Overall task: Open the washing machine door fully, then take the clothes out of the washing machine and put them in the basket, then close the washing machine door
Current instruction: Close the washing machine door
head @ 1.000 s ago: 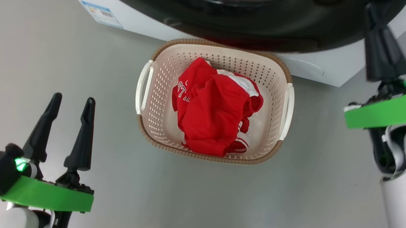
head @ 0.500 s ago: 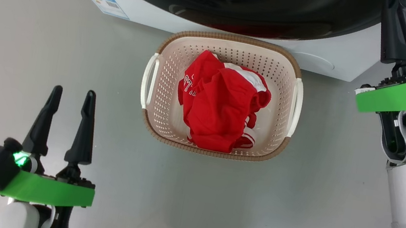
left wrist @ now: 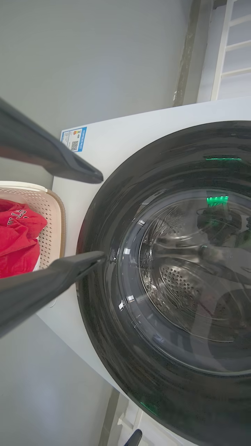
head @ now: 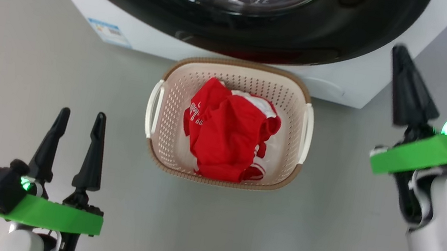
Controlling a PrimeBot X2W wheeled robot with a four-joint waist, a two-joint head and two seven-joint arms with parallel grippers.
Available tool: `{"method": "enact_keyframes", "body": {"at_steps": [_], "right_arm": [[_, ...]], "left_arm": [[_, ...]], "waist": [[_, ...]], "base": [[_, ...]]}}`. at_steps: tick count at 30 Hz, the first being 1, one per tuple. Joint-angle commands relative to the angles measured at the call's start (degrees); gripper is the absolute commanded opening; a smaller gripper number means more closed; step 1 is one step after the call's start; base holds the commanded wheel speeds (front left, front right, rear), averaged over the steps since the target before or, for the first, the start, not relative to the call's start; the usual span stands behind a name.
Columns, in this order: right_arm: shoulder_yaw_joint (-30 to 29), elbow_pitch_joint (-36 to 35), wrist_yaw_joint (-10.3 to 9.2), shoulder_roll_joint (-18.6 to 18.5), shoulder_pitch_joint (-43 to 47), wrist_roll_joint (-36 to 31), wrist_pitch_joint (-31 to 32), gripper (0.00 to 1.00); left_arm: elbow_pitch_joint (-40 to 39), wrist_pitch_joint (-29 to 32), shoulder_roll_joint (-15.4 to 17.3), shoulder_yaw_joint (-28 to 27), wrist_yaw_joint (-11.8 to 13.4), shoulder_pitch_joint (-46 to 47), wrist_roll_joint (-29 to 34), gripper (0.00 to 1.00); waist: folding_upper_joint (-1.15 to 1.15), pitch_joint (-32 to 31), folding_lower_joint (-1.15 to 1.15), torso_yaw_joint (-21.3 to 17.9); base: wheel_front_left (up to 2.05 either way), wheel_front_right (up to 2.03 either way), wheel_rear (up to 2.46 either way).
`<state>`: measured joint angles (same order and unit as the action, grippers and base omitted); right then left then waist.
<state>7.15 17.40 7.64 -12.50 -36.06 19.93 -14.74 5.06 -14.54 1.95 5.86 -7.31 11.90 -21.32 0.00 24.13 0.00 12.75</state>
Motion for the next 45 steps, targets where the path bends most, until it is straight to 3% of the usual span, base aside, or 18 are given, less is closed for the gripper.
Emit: {"method": "enact_keyframes", "body": {"at_steps": [1, 19, 45], "right_arm": [[1.3, -1.39, -0.15, 1.1, 3.01, 0.26, -0.26, 1.0], [0.54, -1.14, -0.15, 1.65, 19.32, -0.3, -0.26, 1.0], [-1.72, -2.4, -0.15, 0.8, 27.07, -0.54, -0.26, 1.0]], "left_arm": [[-0.59, -0.46, 2.01, -1.78, -0.18, -1.16, 0.31, 1.0], [3.03, -0.46, 5.6, -2.98, -0.18, -5.42, -0.1, 1.0], [5.22, -0.46, 6.29, -7.32, -0.18, -9.22, 0.42, 1.0]], "waist": [[0.0, -2.6, 0.0, -1.76], [0.0, -11.32, 0.0, -9.02], [0.0, -17.9, 0.0, -16.58]], "base": [[0.0, 0.0, 0.0], [0.0, 0.0, 0.0], [0.0, 0.0, 0.0]]}}
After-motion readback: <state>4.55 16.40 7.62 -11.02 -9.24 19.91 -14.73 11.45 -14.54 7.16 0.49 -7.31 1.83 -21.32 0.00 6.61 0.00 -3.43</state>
